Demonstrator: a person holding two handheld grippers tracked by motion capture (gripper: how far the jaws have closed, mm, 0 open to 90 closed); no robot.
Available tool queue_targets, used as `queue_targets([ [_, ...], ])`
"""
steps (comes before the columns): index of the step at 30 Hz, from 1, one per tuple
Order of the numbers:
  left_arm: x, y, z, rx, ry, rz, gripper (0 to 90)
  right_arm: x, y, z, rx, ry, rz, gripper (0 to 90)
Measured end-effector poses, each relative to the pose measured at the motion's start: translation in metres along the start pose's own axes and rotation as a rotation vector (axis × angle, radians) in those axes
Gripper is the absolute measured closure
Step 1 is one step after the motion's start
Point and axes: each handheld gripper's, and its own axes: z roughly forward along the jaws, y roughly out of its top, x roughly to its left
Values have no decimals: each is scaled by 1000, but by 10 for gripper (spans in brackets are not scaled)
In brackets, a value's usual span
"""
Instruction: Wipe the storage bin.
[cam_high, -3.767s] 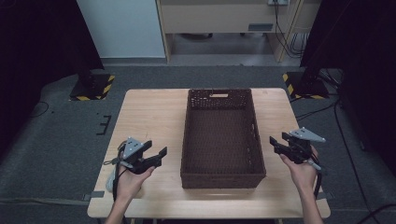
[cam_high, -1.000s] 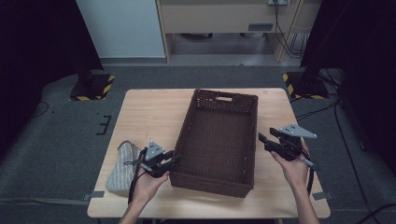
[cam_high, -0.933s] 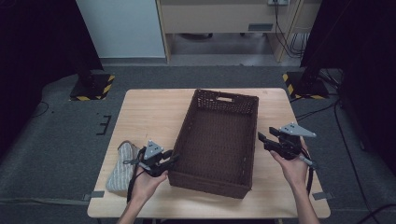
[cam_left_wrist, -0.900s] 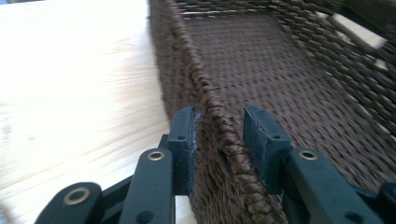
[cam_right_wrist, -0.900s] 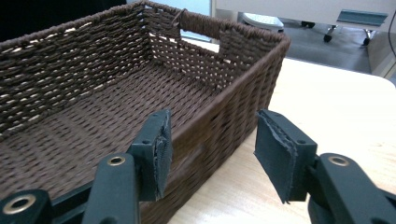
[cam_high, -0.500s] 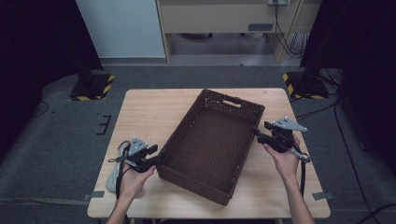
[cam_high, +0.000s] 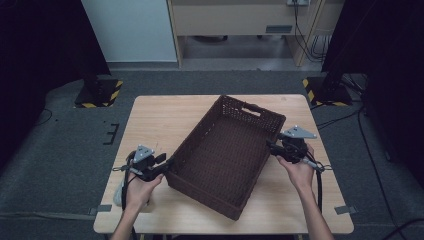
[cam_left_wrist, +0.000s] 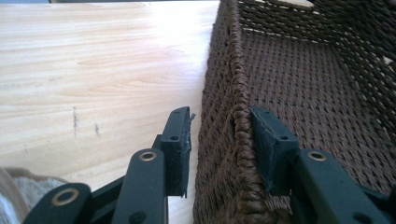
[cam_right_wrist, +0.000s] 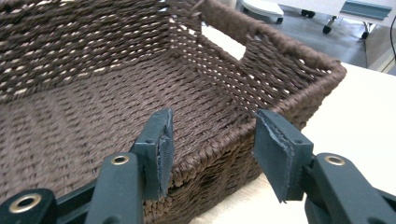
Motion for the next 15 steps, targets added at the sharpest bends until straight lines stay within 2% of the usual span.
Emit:
queue_targets([
  [3,5,5,5,5,9,7,604,4,-1,-3,-1,-1,-9,474],
  [8,10,10,10,-21,19,-18,576,3,-5,-7,-44,-4,44,464],
  [11,7,7,5,-23,33,-15,556,-6,-1,-7,-86,-20,88,471],
  [13,3,3,0,-29,29,-27,529,-13,1,-4,-89,-39,100,465],
  [15,-2,-2,-4,-26,44,-10,499,-20,2,2,-81,-60,106,458],
])
